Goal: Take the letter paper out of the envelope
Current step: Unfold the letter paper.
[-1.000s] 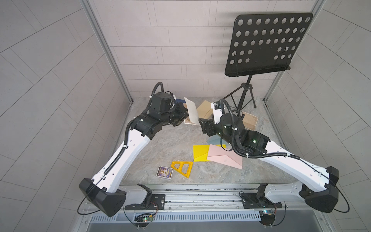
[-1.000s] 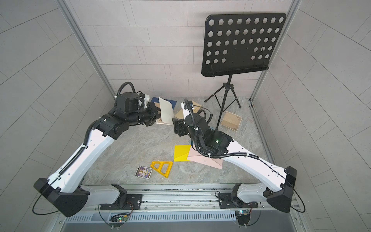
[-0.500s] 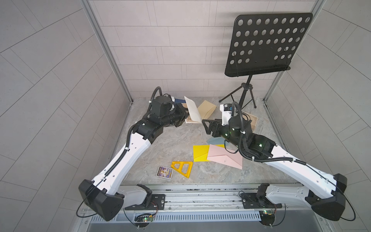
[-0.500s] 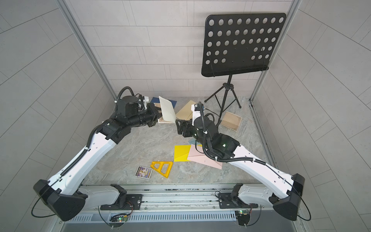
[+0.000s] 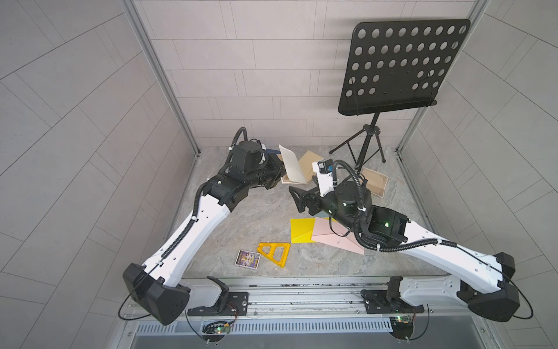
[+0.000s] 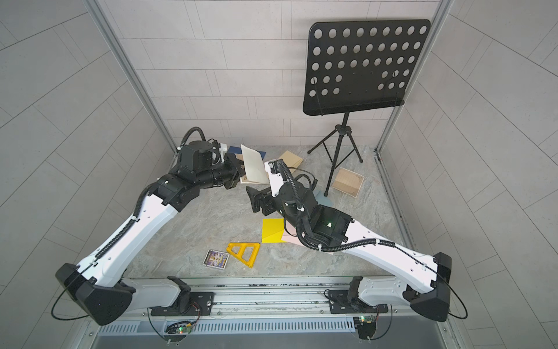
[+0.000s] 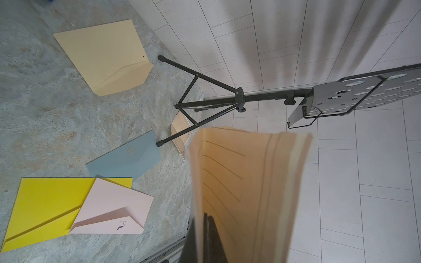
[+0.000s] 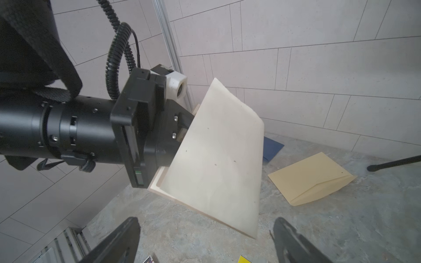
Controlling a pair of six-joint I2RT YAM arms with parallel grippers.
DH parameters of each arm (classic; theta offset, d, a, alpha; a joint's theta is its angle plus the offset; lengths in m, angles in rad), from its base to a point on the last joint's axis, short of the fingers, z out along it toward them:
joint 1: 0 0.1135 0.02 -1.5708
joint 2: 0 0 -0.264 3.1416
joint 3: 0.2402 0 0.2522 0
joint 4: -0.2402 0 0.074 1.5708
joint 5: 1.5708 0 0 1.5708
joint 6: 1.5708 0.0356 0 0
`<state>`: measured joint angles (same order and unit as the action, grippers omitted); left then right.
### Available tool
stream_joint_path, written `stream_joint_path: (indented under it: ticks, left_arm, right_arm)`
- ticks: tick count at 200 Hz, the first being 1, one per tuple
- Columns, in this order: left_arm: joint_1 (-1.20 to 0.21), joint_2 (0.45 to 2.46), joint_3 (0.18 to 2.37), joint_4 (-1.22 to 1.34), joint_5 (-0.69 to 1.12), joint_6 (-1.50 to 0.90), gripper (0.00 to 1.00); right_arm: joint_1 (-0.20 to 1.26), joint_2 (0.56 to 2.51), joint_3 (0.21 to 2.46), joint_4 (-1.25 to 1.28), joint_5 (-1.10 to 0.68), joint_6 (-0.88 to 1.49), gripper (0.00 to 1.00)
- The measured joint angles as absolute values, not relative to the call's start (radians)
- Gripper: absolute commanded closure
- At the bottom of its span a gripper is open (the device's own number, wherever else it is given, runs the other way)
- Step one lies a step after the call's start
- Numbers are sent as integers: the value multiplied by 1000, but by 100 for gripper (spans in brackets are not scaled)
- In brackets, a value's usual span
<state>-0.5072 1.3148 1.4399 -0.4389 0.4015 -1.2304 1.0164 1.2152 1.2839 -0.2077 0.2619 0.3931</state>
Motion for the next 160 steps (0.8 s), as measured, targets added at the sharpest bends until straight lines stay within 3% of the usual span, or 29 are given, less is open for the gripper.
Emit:
stream_joint_path:
  ticks: [81, 160]
  left_arm:
    - [-508, 1315, 1453, -442, 423, -1230, 100]
    - [-509, 1314, 1452, -423, 449, -1240, 100]
  right_arm:
    - [1012, 1266, 1343, -241, 348, 367, 10]
    - [921, 1266, 1341, -271, 363, 429, 18]
